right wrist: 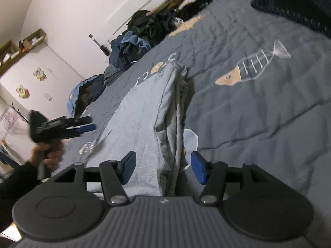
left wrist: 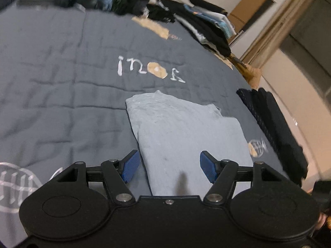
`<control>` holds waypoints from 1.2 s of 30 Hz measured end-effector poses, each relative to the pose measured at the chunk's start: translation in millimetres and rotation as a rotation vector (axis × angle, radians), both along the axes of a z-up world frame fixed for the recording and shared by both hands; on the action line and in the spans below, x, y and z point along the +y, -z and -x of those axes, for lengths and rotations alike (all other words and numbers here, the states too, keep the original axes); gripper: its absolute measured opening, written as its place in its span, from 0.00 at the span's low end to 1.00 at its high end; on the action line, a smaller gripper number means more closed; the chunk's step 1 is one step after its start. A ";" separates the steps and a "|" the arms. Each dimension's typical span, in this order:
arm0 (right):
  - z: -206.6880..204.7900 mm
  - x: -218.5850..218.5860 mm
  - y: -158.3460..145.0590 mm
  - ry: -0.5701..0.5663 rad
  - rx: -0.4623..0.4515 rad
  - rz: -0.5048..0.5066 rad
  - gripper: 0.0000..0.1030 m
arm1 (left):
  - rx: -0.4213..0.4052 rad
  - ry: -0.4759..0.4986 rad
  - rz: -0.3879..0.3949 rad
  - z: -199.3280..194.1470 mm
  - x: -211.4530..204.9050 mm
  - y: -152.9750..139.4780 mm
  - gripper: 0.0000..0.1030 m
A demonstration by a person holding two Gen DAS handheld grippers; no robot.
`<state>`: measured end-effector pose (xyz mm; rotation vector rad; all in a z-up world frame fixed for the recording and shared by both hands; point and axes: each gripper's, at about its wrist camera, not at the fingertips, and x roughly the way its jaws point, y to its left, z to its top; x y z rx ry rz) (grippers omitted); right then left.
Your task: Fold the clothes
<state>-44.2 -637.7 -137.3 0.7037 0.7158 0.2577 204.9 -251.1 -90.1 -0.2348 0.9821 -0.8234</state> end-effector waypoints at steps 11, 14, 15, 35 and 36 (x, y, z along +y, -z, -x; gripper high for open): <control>-31.0 -18.7 7.3 -0.124 0.164 0.043 0.58 | 0.144 0.008 0.087 -64.0 -23.5 52.0 0.62; -36.9 -20.7 10.8 -0.151 0.184 0.051 0.58 | 0.160 0.049 0.097 -69.8 -33.2 55.6 0.62; -37.6 -21.7 10.9 -0.162 0.189 0.054 0.58 | 0.164 0.067 0.098 -70.8 -36.6 56.5 0.62; -71.5 6.0 17.1 -0.333 0.258 -0.097 0.97 | 0.142 0.134 0.107 -72.5 -36.9 67.1 0.62; -74.2 10.7 17.3 -0.335 0.255 -0.085 0.97 | 0.138 0.133 0.108 -72.3 -36.9 67.6 0.62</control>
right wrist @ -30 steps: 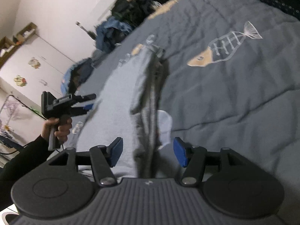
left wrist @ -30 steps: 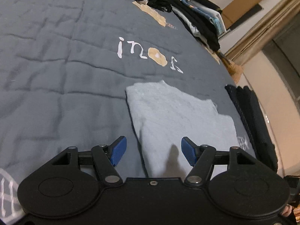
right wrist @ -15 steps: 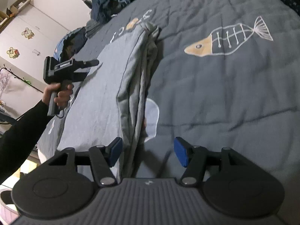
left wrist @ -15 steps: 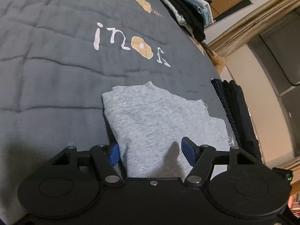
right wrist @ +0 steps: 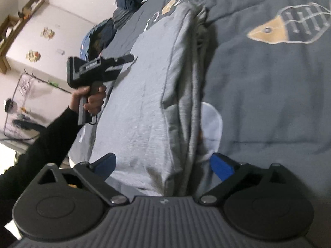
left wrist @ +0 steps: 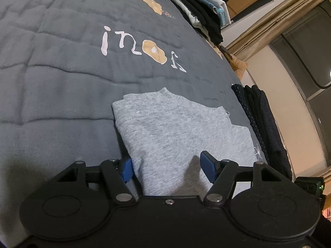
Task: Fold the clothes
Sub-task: 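Grasp the folded t-shirt with the left tool and lift it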
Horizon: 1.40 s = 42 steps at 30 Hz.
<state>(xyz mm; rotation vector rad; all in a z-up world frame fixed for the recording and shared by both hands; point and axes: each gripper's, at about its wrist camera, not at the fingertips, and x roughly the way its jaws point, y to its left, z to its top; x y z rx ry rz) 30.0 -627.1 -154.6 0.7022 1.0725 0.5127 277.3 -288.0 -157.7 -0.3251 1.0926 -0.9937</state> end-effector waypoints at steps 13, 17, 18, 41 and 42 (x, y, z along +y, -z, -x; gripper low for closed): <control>0.6 2.4 4.8 0.053 0.067 -0.089 0.17 | -0.048 -0.037 0.025 -2.6 -3.8 -7.0 0.11; 13.0 -5.9 -14.2 0.091 0.025 -0.164 0.15 | -0.107 -0.031 0.049 7.4 -2.1 -33.6 0.09; 14.4 -7.4 -21.2 0.092 0.014 -0.182 0.14 | -0.124 -0.026 0.051 10.5 -2.3 -43.5 0.09; 100.3 -222.5 -190.1 0.283 -0.207 0.040 0.13 | -0.359 0.149 0.217 108.0 -252.4 -192.1 0.08; 104.9 -239.4 -199.4 0.302 -0.215 0.068 0.13 | -0.363 0.164 0.228 110.5 -273.7 -195.4 0.08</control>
